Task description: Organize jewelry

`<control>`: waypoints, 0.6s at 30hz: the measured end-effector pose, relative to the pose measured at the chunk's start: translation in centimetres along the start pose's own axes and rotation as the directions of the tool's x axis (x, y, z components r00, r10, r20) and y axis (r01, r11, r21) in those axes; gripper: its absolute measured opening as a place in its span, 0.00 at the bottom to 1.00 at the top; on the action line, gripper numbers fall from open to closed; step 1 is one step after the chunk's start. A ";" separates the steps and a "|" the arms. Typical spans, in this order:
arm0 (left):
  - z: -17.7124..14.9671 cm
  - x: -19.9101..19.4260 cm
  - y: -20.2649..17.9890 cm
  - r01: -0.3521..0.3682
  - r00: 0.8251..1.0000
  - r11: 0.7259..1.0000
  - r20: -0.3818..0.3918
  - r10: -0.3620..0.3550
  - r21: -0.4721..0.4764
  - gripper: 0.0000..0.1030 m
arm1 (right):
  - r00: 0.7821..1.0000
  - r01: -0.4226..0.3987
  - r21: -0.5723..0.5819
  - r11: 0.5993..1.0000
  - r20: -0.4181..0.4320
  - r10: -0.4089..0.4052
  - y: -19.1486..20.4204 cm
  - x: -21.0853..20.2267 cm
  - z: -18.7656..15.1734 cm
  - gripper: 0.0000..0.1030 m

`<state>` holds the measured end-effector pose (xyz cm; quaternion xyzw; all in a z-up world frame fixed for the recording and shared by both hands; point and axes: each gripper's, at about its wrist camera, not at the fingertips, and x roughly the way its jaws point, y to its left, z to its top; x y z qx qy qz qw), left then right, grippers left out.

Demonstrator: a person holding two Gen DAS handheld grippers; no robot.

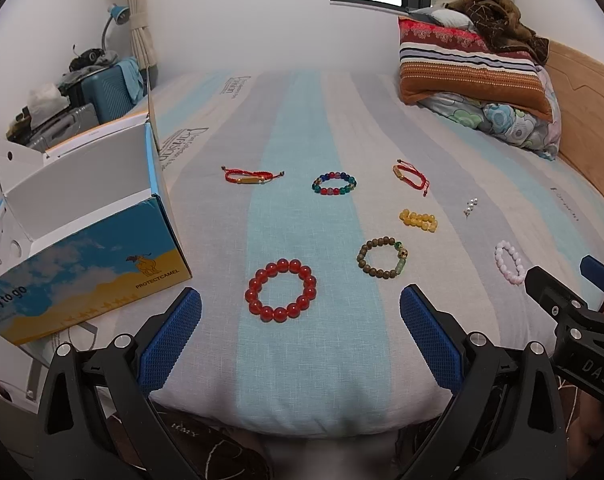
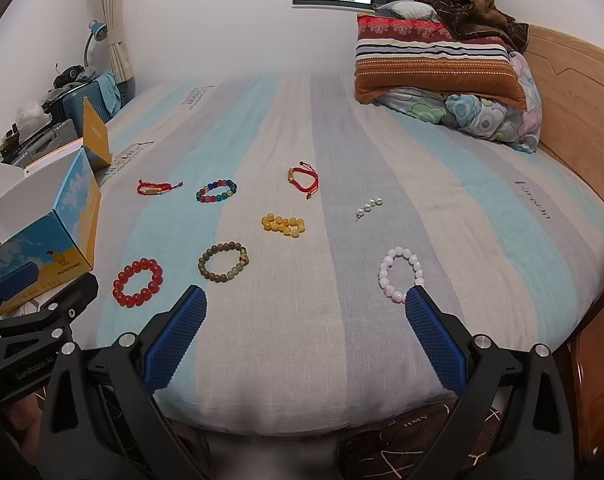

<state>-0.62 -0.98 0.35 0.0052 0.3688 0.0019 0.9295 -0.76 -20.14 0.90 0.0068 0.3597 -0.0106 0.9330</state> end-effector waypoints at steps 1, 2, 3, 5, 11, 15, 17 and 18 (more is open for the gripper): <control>0.0 0.0 0.0 0.000 1.000 1.000 0.000 0.000 0.000 0.95 | 1.000 0.001 -0.001 1.000 0.000 -0.001 0.0 0.0 0.0 0.93; 0.0 0.0 0.0 0.001 1.000 1.000 0.002 -0.001 0.000 0.95 | 1.000 0.000 -0.001 1.000 0.000 0.000 0.0 0.0 0.0 0.93; 0.0 0.0 0.0 0.002 1.000 1.000 0.003 -0.002 0.001 0.95 | 1.000 0.000 -0.001 1.000 0.001 0.000 0.0 0.0 0.0 0.93; 0.0 0.1 0.0 0.008 1.000 1.000 0.000 -0.007 0.001 0.95 | 1.000 -0.001 -0.001 1.000 0.004 0.001 0.0 -0.1 0.1 0.93; 0.1 1.4 0.3 0.024 0.999 1.000 -0.024 -0.024 0.000 0.95 | 1.000 0.017 0.008 1.000 -0.001 -0.017 -1.0 0.5 0.9 0.93; 0.3 3.4 0.3 0.020 0.999 1.000 -0.050 -0.020 0.008 0.95 | 0.999 0.044 0.039 0.998 -0.026 -0.043 -2.7 2.0 1.6 0.93; 0.4 4.6 0.4 0.013 0.997 1.000 -0.071 -0.013 0.006 0.95 | 0.997 0.059 0.054 0.997 -0.052 -0.056 -3.7 3.4 1.8 0.93; 0.5 5.5 0.5 0.008 0.996 1.000 -0.084 -0.008 0.004 0.95 | 0.996 0.064 0.059 0.996 -0.064 -0.060 -4.1 4.0 1.8 0.93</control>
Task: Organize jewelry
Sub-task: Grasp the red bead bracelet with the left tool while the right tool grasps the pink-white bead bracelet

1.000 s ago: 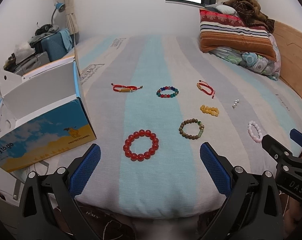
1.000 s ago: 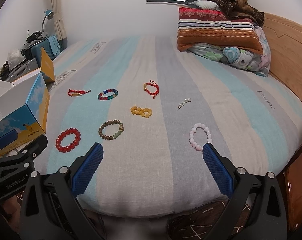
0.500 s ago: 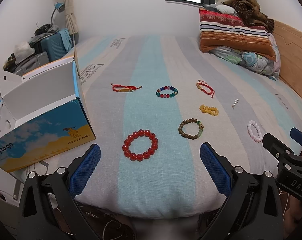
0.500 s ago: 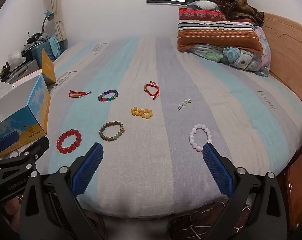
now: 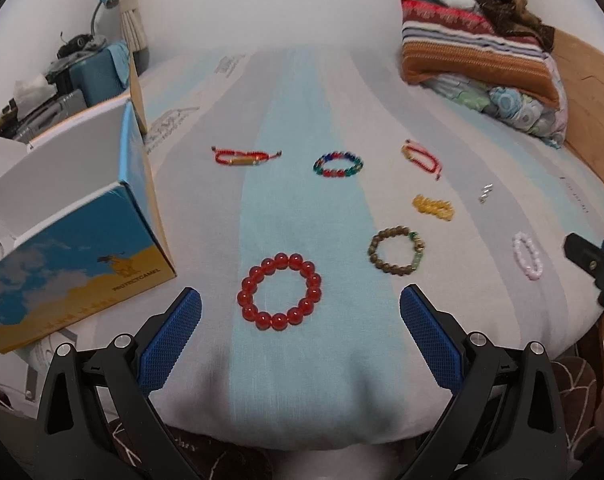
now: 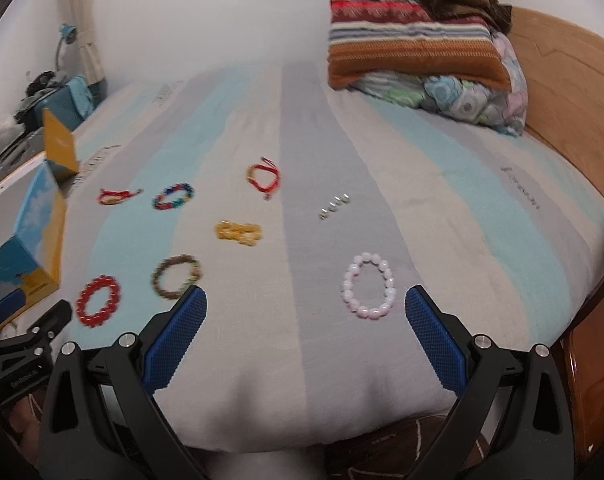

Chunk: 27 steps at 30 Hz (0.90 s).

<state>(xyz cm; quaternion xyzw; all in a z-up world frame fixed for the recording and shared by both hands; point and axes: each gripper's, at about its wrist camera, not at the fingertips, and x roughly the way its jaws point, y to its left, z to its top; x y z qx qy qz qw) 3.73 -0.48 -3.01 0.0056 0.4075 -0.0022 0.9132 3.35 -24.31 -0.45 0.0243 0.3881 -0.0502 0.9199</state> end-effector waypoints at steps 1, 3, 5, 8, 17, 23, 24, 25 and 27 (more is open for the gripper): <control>0.1 0.6 0.1 -0.005 1.000 1.000 -0.009 0.005 -0.003 0.95 | 1.000 0.006 0.005 1.000 -0.019 -0.006 -0.5 1.0 0.1 0.93; 0.3 2.0 0.3 -0.009 1.000 1.000 -0.029 0.008 -0.010 0.95 | 0.999 0.010 0.014 1.000 -0.046 -0.010 -1.2 2.3 0.1 0.93; 0.3 3.3 0.6 -0.011 0.999 1.000 -0.049 0.010 -0.016 0.95 | 0.997 0.022 0.021 1.000 -0.070 -0.021 -1.9 3.8 0.3 0.93; 0.2 5.2 0.9 -0.018 0.997 1.000 -0.077 0.017 -0.018 0.95 | 0.995 0.023 0.022 1.000 -0.100 -0.020 -2.4 5.7 0.1 0.93; -0.1 8.9 1.1 -0.006 0.991 1.000 -0.135 0.003 -0.024 0.95 | 0.983 0.037 0.032 0.999 -0.180 -0.031 -3.7 10.6 -0.8 0.93; -0.6 10.4 1.1 -0.012 0.989 1.000 -0.149 0.009 -0.021 0.95 | 0.977 0.053 0.081 0.995 -0.212 -0.035 -4.8 12.2 -1.2 0.93; -0.6 10.4 1.1 -0.013 0.990 1.000 -0.142 0.010 -0.020 0.95 | 0.977 0.046 0.077 0.996 -0.210 -0.029 -4.7 12.3 -1.2 0.93; -0.6 10.5 1.0 -0.014 0.991 1.000 -0.136 0.012 -0.016 0.95 | 0.978 0.048 0.072 0.996 -0.207 -0.032 -4.7 12.3 -1.2 0.93; -0.6 10.7 1.1 -0.014 0.991 1.000 -0.135 0.011 -0.024 0.94 | 0.978 0.061 0.063 0.996 -0.204 -0.047 -4.6 12.6 -1.3 0.93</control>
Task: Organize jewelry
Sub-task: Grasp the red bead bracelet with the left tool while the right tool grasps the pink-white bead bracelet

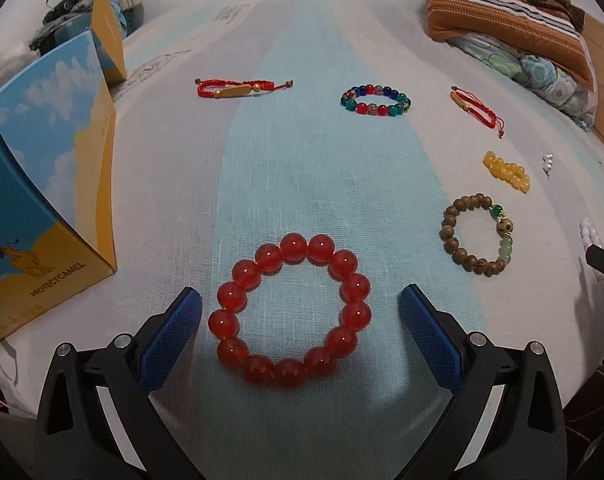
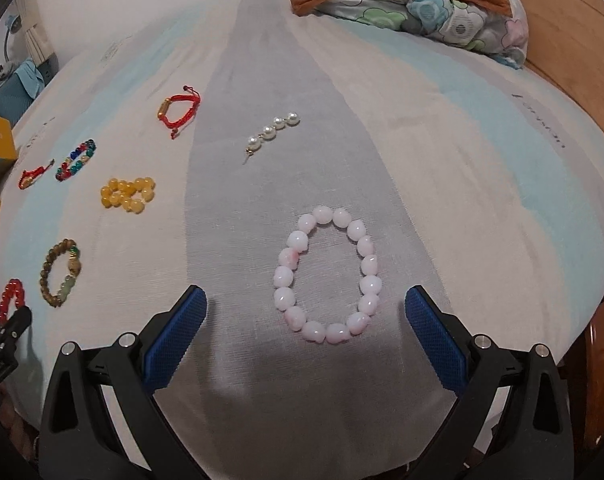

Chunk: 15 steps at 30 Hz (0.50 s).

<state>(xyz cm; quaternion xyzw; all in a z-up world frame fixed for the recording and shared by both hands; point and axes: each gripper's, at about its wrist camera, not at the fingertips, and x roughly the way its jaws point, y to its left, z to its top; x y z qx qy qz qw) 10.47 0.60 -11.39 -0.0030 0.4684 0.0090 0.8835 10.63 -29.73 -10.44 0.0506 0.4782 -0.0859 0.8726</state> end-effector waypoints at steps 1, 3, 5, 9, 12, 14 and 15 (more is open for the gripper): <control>0.0 0.0 0.0 0.001 1.000 1.000 0.003 -0.001 -0.007 0.94 | 1.000 0.009 -0.004 1.000 -0.006 -0.009 0.0 0.3 0.0 0.93; -0.2 0.2 -0.2 -0.013 1.000 1.000 0.008 0.013 0.000 0.94 | 1.000 0.017 -0.008 1.000 -0.020 -0.017 0.0 0.9 0.0 0.88; -0.5 0.2 -0.6 -0.038 0.999 0.999 0.013 0.038 0.024 0.95 | 0.999 0.000 -0.012 1.000 -0.033 -0.001 0.0 1.2 -0.1 0.81; -0.6 0.2 -0.7 -0.047 0.999 0.998 0.011 0.047 0.029 0.90 | 0.999 -0.024 -0.026 0.999 -0.035 0.023 0.3 1.2 -0.2 0.69; -0.6 -0.1 -0.5 -0.050 0.999 0.998 0.005 0.050 0.025 0.80 | 0.999 -0.031 -0.028 0.999 -0.037 0.030 0.4 1.2 -0.3 0.61; -0.7 -0.4 -0.4 -0.052 0.999 0.998 0.005 0.052 0.022 0.71 | 0.999 -0.037 -0.023 0.999 -0.039 0.037 0.3 1.1 -0.4 0.54; -0.7 -0.5 -0.3 -0.052 0.999 0.998 0.004 0.052 0.021 0.65 | 0.998 -0.042 -0.020 0.999 -0.039 0.041 0.3 1.1 -0.5 0.52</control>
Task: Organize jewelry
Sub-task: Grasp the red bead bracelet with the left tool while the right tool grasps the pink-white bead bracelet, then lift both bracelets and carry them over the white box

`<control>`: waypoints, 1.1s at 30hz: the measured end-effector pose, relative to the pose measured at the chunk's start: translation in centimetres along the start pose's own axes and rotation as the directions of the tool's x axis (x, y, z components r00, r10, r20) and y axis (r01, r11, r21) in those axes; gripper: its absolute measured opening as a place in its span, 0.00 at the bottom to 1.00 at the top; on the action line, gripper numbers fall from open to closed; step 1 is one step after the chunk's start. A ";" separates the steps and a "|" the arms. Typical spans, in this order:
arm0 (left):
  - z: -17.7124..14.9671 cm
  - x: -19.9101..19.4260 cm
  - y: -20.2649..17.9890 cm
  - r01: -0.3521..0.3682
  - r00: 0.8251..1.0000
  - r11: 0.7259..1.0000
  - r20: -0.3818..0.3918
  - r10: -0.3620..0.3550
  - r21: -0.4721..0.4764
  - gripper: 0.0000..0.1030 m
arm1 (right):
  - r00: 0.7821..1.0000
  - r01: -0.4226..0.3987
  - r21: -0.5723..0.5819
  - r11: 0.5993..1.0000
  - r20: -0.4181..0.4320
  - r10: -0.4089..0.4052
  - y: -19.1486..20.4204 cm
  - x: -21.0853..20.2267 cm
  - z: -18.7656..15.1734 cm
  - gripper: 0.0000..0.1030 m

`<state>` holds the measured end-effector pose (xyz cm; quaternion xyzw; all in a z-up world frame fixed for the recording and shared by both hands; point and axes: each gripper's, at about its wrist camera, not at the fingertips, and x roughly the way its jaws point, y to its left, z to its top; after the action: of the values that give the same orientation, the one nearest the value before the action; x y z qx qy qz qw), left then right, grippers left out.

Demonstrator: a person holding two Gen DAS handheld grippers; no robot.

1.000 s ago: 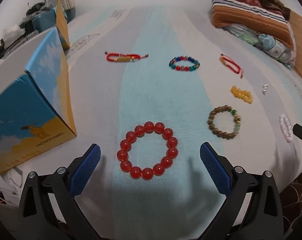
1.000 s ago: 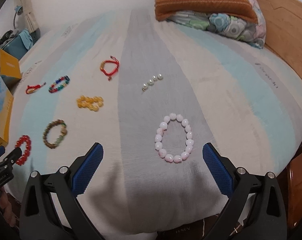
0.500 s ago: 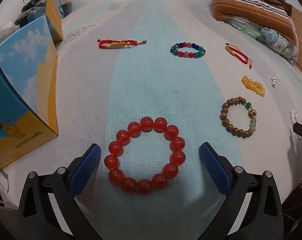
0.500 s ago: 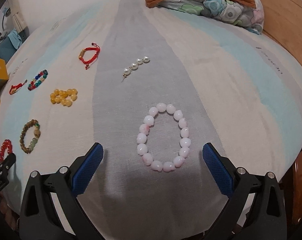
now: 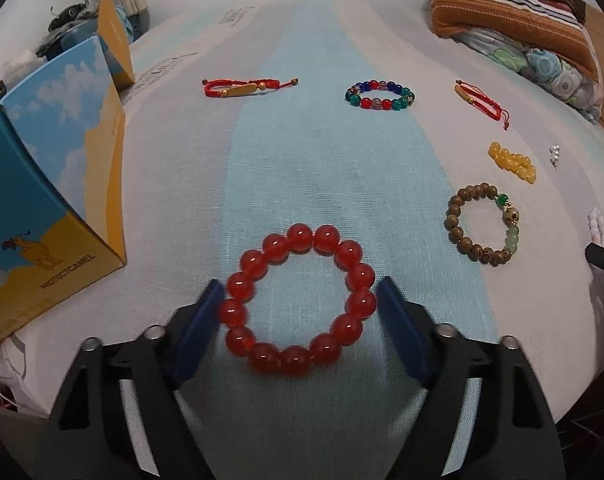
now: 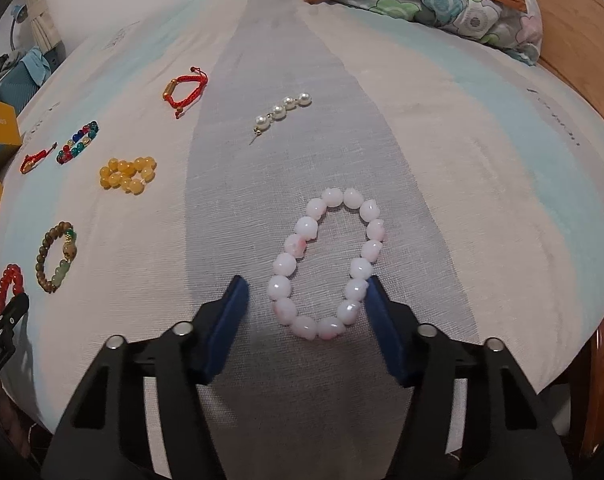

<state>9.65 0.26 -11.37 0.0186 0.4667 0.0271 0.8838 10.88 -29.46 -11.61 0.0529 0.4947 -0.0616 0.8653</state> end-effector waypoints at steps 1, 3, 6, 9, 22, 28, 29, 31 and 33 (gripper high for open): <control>0.0 -0.1 0.1 0.008 1.000 1.000 -0.001 -0.008 0.000 0.62 | 1.000 -0.002 0.001 1.000 0.000 0.002 0.0 0.0 0.0 0.48; -0.1 -0.4 0.1 0.021 1.000 1.000 -0.003 -0.021 -0.001 0.50 | 1.000 -0.007 0.005 1.000 0.000 0.007 0.0 -0.2 -0.1 0.42; -0.2 -0.6 0.1 0.035 0.999 0.999 -0.006 -0.035 0.003 0.40 | 1.000 -0.008 0.010 1.000 0.003 0.008 -0.1 -0.2 -0.2 0.31; -0.2 -0.9 0.3 0.056 0.998 0.998 -0.003 -0.056 -0.010 0.28 | 1.000 -0.011 0.016 1.000 0.007 0.010 -0.1 -0.3 -0.2 0.24; -0.2 -1.8 0.9 0.118 0.993 0.992 0.019 -0.117 -0.049 0.24 | 0.997 -0.048 0.027 0.998 0.055 0.047 -0.2 -1.8 -0.3 0.20; -0.2 -2.2 0.8 0.124 0.992 0.991 0.029 -0.123 -0.045 0.18 | 0.996 -0.051 0.020 0.999 0.080 0.049 0.0 -2.4 -0.1 0.20; -0.1 -2.4 0.7 0.127 0.992 0.991 0.032 -0.125 -0.041 0.13 | 0.995 -0.051 0.019 0.999 0.084 0.050 0.0 -2.5 -0.1 0.20; -0.1 -2.8 0.6 0.128 0.991 0.991 0.044 -0.126 -0.036 0.13 | 0.994 -0.052 0.015 0.999 0.092 0.050 0.1 -2.7 -0.2 0.19; -0.2 -2.8 0.6 0.150 0.988 0.988 0.031 -0.149 -0.039 0.13 | 0.994 -0.051 0.013 0.999 0.096 0.049 0.1 -2.9 -0.1 0.19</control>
<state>7.95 0.63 -9.16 -0.0344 0.4539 -0.0296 0.8899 9.34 -29.14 -9.22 0.0688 0.4505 -0.0462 0.8889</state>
